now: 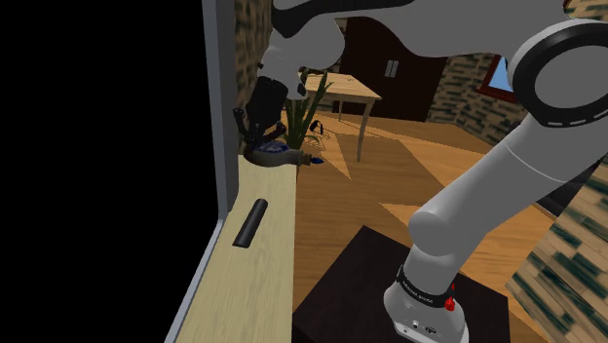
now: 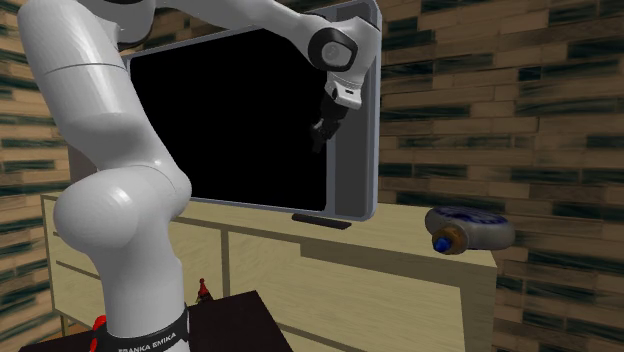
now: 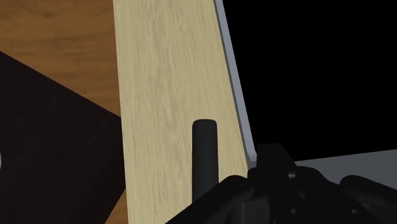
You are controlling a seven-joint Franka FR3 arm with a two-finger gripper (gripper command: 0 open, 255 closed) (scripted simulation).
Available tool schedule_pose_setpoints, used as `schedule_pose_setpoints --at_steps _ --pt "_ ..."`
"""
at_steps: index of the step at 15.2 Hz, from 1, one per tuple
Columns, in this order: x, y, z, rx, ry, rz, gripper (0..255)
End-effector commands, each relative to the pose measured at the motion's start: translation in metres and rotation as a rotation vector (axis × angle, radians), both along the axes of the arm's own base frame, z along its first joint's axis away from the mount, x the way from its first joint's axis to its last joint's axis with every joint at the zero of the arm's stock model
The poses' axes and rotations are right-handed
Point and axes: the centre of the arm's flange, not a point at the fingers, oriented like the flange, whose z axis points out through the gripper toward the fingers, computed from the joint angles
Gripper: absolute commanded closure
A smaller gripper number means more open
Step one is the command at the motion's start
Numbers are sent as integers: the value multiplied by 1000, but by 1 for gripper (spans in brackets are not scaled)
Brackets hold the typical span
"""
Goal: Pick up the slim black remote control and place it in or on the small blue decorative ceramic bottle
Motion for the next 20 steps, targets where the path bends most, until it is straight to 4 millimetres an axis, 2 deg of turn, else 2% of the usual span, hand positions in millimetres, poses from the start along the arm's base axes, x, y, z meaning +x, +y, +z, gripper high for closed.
schedule_pose_setpoints --at_steps 1,2,9,15,20 --pt "0 0 0 0 0 0 255" --pt "0 0 0 0 0 0 0" --pt "-2 30 -78 -192 -4 -20 0" --pt "-3 43 -149 -356 -7 -37 0" --pt "-5 48 -177 -373 -8 -39 0"
